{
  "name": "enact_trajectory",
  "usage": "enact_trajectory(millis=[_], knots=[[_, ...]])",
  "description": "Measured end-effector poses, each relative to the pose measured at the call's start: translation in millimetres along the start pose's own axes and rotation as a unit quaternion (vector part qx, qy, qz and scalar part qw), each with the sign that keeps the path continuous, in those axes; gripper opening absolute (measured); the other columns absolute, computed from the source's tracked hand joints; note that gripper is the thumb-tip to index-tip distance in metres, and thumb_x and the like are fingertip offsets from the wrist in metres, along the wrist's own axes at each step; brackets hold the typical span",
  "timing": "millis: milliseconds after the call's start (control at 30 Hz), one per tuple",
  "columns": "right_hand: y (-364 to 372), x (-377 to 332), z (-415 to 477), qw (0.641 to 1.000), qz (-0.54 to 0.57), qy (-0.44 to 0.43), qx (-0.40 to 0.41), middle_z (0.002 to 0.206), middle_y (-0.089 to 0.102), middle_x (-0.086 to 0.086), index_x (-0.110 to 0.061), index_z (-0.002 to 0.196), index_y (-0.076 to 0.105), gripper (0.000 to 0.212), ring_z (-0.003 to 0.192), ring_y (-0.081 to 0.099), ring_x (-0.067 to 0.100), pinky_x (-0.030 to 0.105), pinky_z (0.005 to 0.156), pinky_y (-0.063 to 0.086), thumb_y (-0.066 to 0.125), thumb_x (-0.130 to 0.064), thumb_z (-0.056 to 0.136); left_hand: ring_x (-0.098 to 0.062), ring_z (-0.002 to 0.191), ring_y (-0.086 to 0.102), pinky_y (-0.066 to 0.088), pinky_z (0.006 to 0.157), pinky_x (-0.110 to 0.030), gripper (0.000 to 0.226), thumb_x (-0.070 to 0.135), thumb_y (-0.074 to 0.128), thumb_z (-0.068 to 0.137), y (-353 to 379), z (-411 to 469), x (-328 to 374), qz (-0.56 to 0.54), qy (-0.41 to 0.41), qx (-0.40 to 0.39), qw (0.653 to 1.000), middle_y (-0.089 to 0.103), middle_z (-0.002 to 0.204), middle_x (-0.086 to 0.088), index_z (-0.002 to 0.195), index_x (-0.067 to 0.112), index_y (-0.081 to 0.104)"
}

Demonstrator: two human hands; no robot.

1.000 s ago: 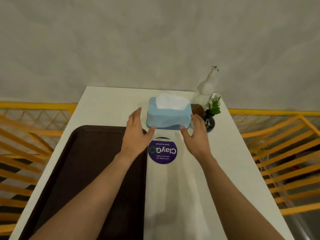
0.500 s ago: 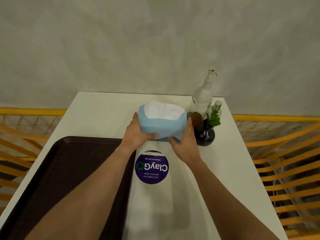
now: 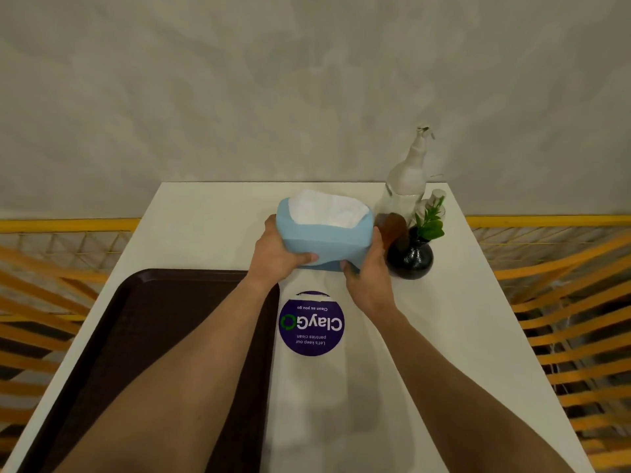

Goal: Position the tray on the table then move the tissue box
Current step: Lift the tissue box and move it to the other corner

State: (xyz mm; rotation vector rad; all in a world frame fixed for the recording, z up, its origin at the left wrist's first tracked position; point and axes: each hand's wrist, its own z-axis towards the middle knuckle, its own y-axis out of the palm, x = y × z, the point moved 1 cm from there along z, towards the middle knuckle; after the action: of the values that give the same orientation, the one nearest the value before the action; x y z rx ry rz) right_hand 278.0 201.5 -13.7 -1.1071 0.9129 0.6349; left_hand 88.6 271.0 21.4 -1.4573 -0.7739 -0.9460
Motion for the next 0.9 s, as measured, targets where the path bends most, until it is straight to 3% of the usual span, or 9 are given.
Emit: enact_trajectory(millis=[133,200,433,567,700,900], knots=[[7,-14,1,1.000,-0.015,-0.006,0.005,0.146,0.048,0.004,-0.025,0.159,0.011,0.088,0.122,0.048,0.013,0.029,0.098,0.045,0.069,-0.012,0.094,-0.016,0.116,0.053,0.049,0.093,-0.032,0.102,0.029,0.097,0.058,-20,1,0,-0.003,0.017,0.011,1.000,0.054,0.133,0.003,0.141,0.020,0.039],[13,-27,3,1.000,-0.006,-0.017,0.004,0.141,0.050,-0.003,-0.029,0.156,0.015,0.085,0.121,0.052,0.014,0.034,0.098,0.049,0.069,-0.011,0.093,-0.014,0.115,0.052,0.048,0.091,-0.029,0.102,0.031,0.097,0.059,-33,1,-1,-0.007,0.021,0.020,1.000,0.053,0.133,0.005,0.142,0.022,0.039],[50,-76,5,0.999,-0.003,-0.054,-0.004,0.145,0.049,0.001,-0.029,0.156,0.013,0.082,0.123,0.053,0.014,0.029,0.095,0.050,0.068,-0.018,0.096,-0.014,0.110,0.054,0.049,0.084,-0.027,0.099,0.035,0.096,0.058,-97,0,-8,-0.020,0.039,0.047,0.998,0.054,0.126,0.010,0.140,0.026,0.040],[86,-106,-3,0.999,0.000,-0.046,-0.009,0.139,0.048,-0.011,-0.038,0.154,0.012,0.082,0.118,0.051,0.007,0.020,0.090,0.048,0.068,-0.023,0.096,-0.011,0.111,0.053,0.048,0.081,-0.020,0.096,0.035,0.095,0.060,-143,-3,-19,-0.024,0.053,0.053,0.997,0.053,0.127,0.011,0.139,0.030,0.041],[123,-133,-14,0.999,-0.004,-0.049,-0.010,0.143,0.049,-0.007,-0.041,0.154,0.011,0.083,0.122,0.055,0.015,0.033,0.094,0.054,0.068,-0.024,0.096,-0.011,0.113,0.052,0.051,0.087,-0.026,0.096,0.034,0.095,0.061,-187,-7,-36,-0.016,0.053,0.054,0.997,0.054,0.132,0.007,0.139,0.029,0.040],[174,-163,-30,0.998,-0.006,-0.057,-0.015,0.148,0.048,0.000,-0.031,0.156,0.014,0.083,0.128,0.054,0.021,0.037,0.101,0.051,0.069,-0.019,0.096,-0.010,0.113,0.053,0.046,0.077,-0.015,0.093,0.032,0.095,0.061,-241,-10,-68,-0.020,0.055,0.059,0.996,0.055,0.129,0.007,0.137,0.029,0.041]])
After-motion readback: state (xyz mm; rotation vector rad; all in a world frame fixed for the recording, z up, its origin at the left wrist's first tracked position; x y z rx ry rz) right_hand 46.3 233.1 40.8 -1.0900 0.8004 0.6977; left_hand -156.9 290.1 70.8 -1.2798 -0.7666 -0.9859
